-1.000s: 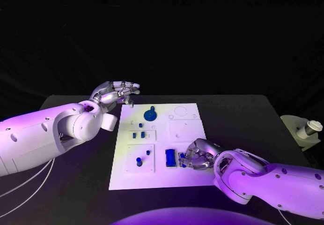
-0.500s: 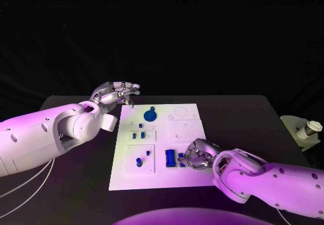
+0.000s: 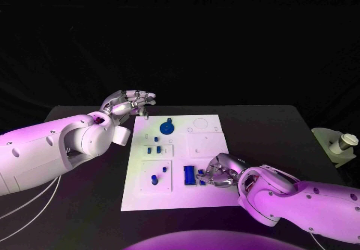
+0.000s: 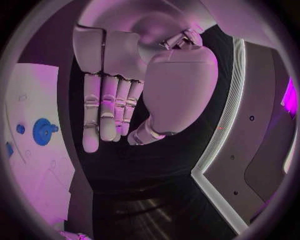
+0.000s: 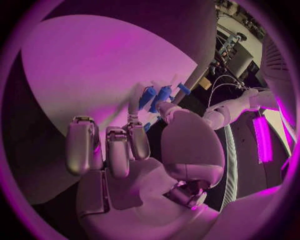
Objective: Assemble the parts on the task board
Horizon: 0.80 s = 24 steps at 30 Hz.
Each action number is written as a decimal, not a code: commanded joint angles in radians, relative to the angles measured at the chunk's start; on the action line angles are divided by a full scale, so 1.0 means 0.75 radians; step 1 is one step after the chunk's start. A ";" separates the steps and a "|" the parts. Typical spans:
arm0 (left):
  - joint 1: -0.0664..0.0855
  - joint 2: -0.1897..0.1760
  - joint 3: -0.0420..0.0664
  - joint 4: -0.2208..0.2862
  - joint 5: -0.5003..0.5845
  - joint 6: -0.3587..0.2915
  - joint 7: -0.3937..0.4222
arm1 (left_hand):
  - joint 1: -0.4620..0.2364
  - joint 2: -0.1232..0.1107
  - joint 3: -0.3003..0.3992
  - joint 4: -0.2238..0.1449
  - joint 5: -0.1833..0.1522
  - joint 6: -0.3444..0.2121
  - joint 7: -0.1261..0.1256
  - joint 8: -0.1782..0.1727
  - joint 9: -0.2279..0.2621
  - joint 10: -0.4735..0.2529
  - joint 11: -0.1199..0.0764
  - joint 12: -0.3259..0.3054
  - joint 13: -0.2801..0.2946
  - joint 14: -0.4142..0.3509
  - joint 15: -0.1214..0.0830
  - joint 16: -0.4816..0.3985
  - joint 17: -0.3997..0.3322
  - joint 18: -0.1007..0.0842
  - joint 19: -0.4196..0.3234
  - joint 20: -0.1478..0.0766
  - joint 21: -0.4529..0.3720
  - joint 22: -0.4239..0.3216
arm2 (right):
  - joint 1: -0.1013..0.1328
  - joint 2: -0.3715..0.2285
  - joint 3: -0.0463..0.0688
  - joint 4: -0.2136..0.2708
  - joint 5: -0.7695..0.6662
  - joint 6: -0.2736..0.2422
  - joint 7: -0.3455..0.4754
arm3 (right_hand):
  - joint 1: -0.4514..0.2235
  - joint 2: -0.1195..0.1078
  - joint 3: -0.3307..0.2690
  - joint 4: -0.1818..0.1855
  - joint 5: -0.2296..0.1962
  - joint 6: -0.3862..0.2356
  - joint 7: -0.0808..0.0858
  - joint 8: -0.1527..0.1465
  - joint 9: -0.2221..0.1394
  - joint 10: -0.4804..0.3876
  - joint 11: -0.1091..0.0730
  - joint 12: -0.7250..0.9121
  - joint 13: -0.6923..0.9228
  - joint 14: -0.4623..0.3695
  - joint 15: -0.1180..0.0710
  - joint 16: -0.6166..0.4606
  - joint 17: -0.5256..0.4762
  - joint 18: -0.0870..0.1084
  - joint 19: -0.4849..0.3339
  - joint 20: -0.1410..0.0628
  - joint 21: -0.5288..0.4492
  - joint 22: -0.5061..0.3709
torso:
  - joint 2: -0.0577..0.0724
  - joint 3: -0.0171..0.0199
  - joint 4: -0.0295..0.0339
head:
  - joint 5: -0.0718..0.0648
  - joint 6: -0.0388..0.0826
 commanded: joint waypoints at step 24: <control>0.001 0.000 0.001 0.001 0.004 0.022 0.005 | -0.002 0.006 0.004 0.005 0.003 -0.009 -0.004 0.003 0.001 -0.006 -0.001 0.005 0.002 -0.012 0.000 0.008 -0.002 0.020 0.003 0.007 -0.009 -0.001 | -0.002 -0.074 0.000 0.036 -0.006 0.108 0.121 | 0.117 0.002 -0.063 -0.009 -0.023 -0.012 0.006 -0.001 -0.005 0.019 0.001 -0.005 0.170 0.131 -0.002 0.001 0.311 -0.007 0.049 -0.006 -0.003 0.264 | 0.002 -0.0011 0.0024 | 0.004 -0.003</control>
